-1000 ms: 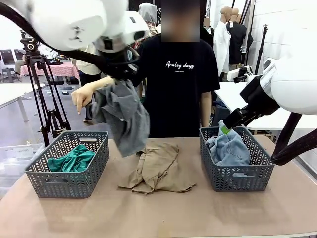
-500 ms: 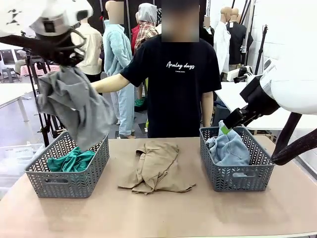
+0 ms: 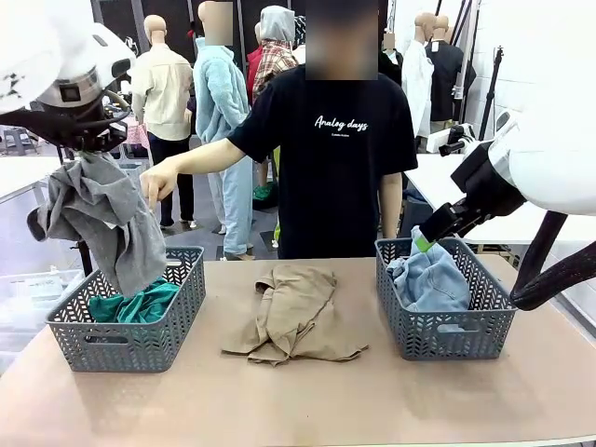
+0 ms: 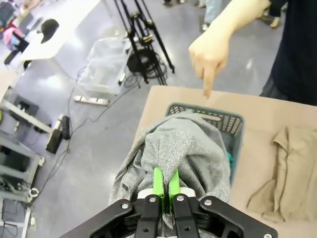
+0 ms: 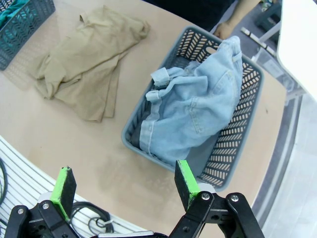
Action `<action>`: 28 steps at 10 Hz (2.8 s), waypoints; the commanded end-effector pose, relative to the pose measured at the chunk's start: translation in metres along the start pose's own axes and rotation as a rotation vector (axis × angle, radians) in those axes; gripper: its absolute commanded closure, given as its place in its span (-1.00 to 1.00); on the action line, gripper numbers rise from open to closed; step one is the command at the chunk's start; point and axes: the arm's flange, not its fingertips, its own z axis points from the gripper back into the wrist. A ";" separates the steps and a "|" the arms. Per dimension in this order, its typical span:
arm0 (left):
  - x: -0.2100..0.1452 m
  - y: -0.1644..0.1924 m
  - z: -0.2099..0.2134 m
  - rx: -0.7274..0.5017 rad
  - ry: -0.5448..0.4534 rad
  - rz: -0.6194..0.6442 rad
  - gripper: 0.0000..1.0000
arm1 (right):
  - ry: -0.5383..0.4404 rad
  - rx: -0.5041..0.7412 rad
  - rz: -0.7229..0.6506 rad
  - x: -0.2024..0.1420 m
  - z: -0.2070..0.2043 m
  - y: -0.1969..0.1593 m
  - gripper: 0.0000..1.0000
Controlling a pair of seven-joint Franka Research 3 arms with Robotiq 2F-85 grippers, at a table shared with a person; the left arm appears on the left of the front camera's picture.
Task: Sort the tops and bottoms.
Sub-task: Sort the clothes according to human instructions.
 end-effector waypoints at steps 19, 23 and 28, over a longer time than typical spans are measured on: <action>-0.039 -0.032 -0.242 -0.211 0.450 0.002 1.00 | 0.011 -0.003 0.011 -0.002 -0.001 0.000 -1.00; -0.053 -0.027 -0.273 -0.187 0.539 -0.021 1.00 | 0.011 -0.003 0.011 -0.002 -0.001 0.000 -1.00; -0.065 -0.029 -0.294 -0.223 0.607 0.015 0.62 | 0.011 -0.003 0.011 -0.002 -0.001 0.000 -1.00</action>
